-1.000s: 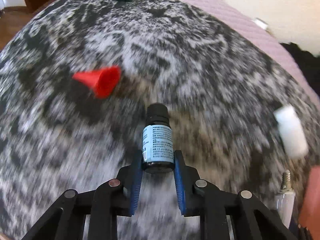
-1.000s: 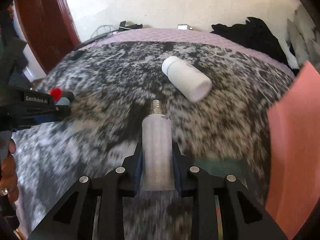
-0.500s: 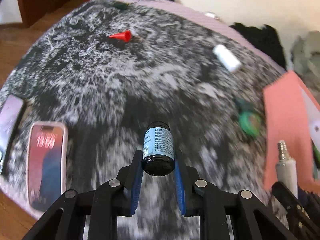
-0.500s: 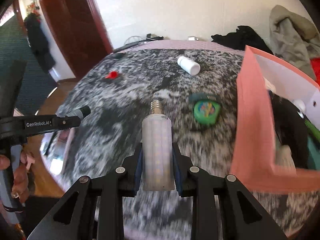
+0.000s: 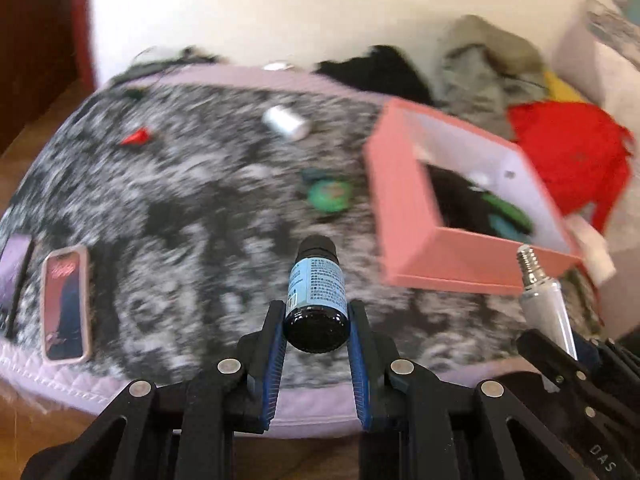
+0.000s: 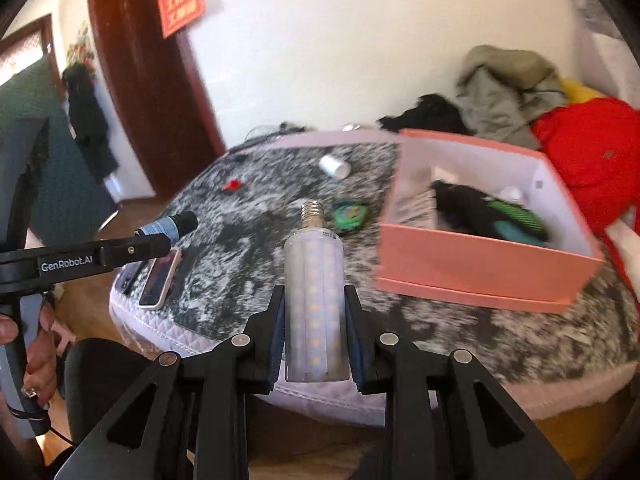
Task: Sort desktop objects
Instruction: 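Carry the bottle with left tool while right tool carries the bulb into pink box, release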
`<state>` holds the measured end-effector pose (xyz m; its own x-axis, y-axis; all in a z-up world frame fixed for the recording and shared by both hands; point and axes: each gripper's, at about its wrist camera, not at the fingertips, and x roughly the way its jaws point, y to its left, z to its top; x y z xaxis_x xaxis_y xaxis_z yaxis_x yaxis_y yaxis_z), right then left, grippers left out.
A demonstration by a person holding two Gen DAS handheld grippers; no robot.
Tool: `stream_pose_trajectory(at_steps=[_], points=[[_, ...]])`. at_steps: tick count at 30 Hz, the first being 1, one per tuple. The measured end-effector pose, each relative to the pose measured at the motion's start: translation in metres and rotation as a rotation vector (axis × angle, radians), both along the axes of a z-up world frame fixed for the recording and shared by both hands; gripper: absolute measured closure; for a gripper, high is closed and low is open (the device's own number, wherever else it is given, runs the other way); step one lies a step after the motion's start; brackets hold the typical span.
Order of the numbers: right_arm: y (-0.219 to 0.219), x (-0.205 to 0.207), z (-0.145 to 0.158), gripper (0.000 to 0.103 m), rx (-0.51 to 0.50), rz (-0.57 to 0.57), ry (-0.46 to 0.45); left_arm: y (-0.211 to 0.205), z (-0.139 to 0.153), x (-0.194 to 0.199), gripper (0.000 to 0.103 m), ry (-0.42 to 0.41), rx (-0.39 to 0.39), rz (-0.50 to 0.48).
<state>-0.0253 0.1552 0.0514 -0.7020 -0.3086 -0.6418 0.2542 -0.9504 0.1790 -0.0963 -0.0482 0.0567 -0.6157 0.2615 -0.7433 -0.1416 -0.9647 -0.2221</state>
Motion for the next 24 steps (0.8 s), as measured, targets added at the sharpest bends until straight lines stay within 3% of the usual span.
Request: stream_pose_trajectory(at_steps=[5, 10, 16, 21, 23, 24], points=[[0.055, 0.027, 0.027, 0.075, -0.007, -0.098, 0.070, 0.065, 0.034, -0.002, 0.079, 0.064, 0.005, -0.134], [0.105, 0.025, 0.051, 0.075, -0.004, -0.188, 0.126, 0.132, 0.055, -0.025, 0.079, 0.097, 0.006, -0.257], [0.151, -0.017, 0.075, 0.075, 0.025, -0.269, 0.170, 0.185, 0.070, -0.071, 0.079, 0.118, 0.019, -0.337], [0.176, -0.091, 0.073, 0.074, 0.037, -0.299, 0.175, 0.208, 0.058, -0.140, 0.079, 0.105, 0.016, -0.334], [0.183, -0.132, 0.058, 0.072, 0.031, -0.299, 0.164, 0.216, 0.040, -0.175, 0.052, 0.064, -0.011, -0.328], [0.188, -0.158, 0.044, 0.052, 0.037, -0.312, 0.126, 0.219, 0.026, -0.195, 0.022, 0.019, -0.030, -0.315]])
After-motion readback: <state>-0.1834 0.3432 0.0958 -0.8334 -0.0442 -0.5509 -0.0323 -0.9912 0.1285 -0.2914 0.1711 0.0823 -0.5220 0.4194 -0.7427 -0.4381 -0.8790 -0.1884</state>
